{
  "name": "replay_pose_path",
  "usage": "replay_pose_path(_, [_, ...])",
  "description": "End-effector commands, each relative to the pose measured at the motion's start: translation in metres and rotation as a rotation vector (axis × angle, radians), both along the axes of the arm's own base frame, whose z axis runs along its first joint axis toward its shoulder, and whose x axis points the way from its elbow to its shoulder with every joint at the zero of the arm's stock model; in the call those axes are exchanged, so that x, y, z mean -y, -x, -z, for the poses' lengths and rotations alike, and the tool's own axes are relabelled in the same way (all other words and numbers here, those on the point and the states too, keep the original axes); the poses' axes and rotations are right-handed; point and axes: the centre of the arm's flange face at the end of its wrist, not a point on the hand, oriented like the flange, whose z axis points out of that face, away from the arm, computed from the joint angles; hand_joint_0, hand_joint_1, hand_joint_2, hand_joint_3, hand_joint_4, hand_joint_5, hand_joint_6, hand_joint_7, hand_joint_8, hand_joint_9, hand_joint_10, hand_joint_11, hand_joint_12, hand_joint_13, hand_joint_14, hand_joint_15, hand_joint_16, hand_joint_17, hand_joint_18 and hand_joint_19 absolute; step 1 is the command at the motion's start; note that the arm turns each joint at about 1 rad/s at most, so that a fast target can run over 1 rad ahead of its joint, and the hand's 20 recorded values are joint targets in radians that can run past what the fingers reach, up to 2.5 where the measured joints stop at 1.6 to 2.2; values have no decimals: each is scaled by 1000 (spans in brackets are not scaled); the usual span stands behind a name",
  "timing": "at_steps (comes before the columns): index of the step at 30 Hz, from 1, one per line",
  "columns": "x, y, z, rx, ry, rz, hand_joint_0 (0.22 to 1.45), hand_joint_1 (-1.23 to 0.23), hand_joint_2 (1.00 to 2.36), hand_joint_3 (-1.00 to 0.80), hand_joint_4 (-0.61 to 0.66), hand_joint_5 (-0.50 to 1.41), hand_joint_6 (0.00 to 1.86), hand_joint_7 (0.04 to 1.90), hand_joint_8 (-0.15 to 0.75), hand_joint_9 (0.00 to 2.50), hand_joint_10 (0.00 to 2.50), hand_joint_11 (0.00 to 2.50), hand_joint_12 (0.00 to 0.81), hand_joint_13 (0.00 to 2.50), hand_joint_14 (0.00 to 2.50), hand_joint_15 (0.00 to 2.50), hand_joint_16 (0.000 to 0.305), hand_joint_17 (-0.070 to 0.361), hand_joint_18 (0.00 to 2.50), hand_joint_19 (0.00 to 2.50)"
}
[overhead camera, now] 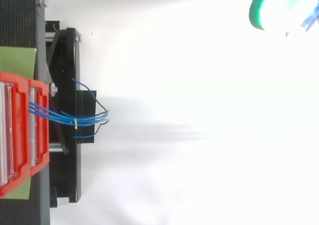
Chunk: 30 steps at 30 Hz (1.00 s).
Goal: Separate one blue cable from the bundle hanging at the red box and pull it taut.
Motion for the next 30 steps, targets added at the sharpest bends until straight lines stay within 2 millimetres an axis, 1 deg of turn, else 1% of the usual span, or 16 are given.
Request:
replay_pose_path(1, [-6,-10,23,-45,40,-14,568,-524,1000,-500,247,-203,503,870,269,675,18,618,327,466,12,308,48,108,479,616])
replay_pose_path(2, [-11,-22,45,-51,41,-19,569,-524,1000,-500,247,-203,503,870,269,675,20,611,326,465,12,311,48,108,480,617])
replay_pose_path(4, [-14,-31,61,-57,43,-21,568,-524,1000,-500,247,-203,503,873,268,673,18,611,326,466,12,305,48,108,479,617])
replay_pose_path(5, [-16,-38,77,-58,42,-18,568,-524,1000,-500,247,-203,503,874,267,674,20,611,325,466,13,309,48,108,480,618])
replay_pose_path(6, [-18,-45,88,-49,38,-12,568,-524,1000,-500,246,-203,503,874,267,674,20,611,326,466,12,305,48,108,480,617])
replay_pose_path(8, [-22,-57,104,-16,41,20,568,-524,1000,-500,247,-202,503,874,269,675,19,608,327,465,13,311,48,108,480,617])
replay_pose_path(12, [-24,-68,118,22,41,69,568,-524,1000,-500,248,-202,503,871,269,675,20,612,326,465,13,315,48,108,480,617])
replay_pose_path(14, [-29,-79,132,48,38,90,568,-524,1000,-500,247,-202,503,875,270,677,20,612,326,468,12,306,48,108,480,618])
replay_pose_path(18, [-36,-91,142,65,37,87,568,-524,1000,-500,250,-201,503,871,269,677,19,612,327,469,12,312,48,108,480,618])
replay_pose_path(21, [-42,-103,159,55,46,80,569,-524,1000,-500,248,-201,503,876,268,676,20,612,326,469,12,313,48,108,480,617])
replay_pose_path(22, [-45,-111,163,58,42,75,569,-524,1000,-500,248,-201,503,871,268,677,20,613,326,469,12,313,48,108,480,617])
replay_pose_path(23, [-47,-119,173,52,42,74,569,-524,1000,-500,250,-201,503,876,269,677,20,612,326,470,12,310,48,108,480,618])
replay_pose_path(24, [-47,-125,175,57,38,74,569,-524,1000,-500,250,-201,503,875,268,678,18,615,326,470,12,310,48,108,479,620])
replay_pose_path(25, [-50,-139,185,61,27,66,569,-524,1000,-500,248,-201,503,875,269,677,18,613,327,469,12,309,48,108,479,618])
replay_pose_path(27, [-53,-150,193,65,21,62,569,-523,1000,-500,249,-201,503,872,269,678,18,614,327,469,12,309,48,108,478,617])
replay_pose_path(30, [-58,-168,193,87,17,58,568,-522,1000,-500,249,-201,503,872,270,679,20,613,327,470,13,308,48,108,479,618])
